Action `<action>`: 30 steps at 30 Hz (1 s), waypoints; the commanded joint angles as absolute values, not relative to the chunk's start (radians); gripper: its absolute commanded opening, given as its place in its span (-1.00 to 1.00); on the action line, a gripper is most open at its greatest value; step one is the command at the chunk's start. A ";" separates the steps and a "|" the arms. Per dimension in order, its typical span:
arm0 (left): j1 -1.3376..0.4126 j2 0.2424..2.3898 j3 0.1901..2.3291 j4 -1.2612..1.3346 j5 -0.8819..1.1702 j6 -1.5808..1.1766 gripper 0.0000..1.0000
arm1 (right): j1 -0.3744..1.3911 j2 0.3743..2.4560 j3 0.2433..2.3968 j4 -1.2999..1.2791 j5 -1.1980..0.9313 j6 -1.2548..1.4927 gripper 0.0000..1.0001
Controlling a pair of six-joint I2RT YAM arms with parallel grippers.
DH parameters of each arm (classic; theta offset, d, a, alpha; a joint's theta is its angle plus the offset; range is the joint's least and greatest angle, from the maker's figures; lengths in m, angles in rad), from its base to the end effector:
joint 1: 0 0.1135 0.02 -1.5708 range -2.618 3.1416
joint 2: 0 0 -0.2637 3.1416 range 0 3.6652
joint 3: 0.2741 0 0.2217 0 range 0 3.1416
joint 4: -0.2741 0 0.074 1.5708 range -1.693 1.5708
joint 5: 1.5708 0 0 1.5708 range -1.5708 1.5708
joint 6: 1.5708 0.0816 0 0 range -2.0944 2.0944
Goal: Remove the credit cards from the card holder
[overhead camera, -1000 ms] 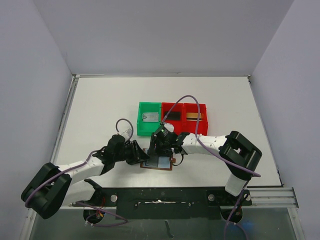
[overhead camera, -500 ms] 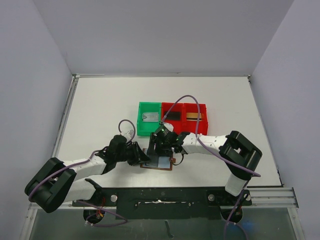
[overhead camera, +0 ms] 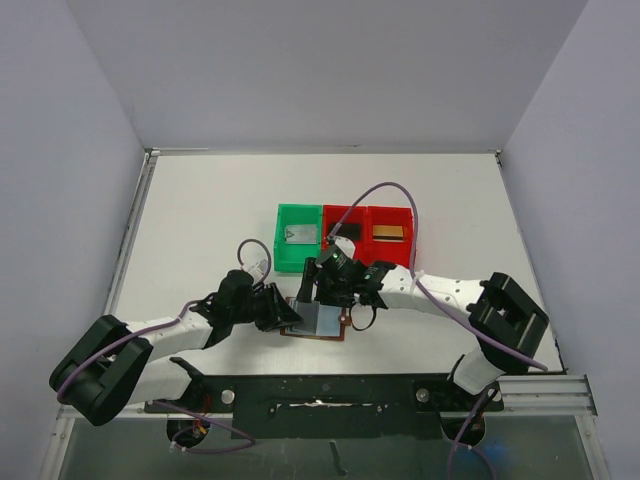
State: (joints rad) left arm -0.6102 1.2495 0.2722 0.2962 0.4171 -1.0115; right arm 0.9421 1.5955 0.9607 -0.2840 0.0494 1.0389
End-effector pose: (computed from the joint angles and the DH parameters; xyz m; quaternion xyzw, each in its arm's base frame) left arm 0.1624 -0.1539 0.1268 -0.0887 0.8832 -0.4339 0.1545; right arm 0.1963 0.2632 0.1753 0.0537 0.9455 0.2549 0.1951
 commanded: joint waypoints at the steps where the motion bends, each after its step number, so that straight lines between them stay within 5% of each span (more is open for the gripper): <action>1: -0.618 1.244 0.318 0.357 0.446 -1.000 -0.48 | 0.937 1.482 0.928 -0.338 0.166 1.071 0.46; 18: -0.761 1.381 0.499 0.318 0.454 -0.946 -0.31 | 0.939 1.028 0.567 -0.194 0.483 1.173 0.60; 30: -0.808 1.297 0.547 0.115 0.294 -0.870 -0.12 | 0.937 0.786 0.421 -0.119 0.461 1.164 0.71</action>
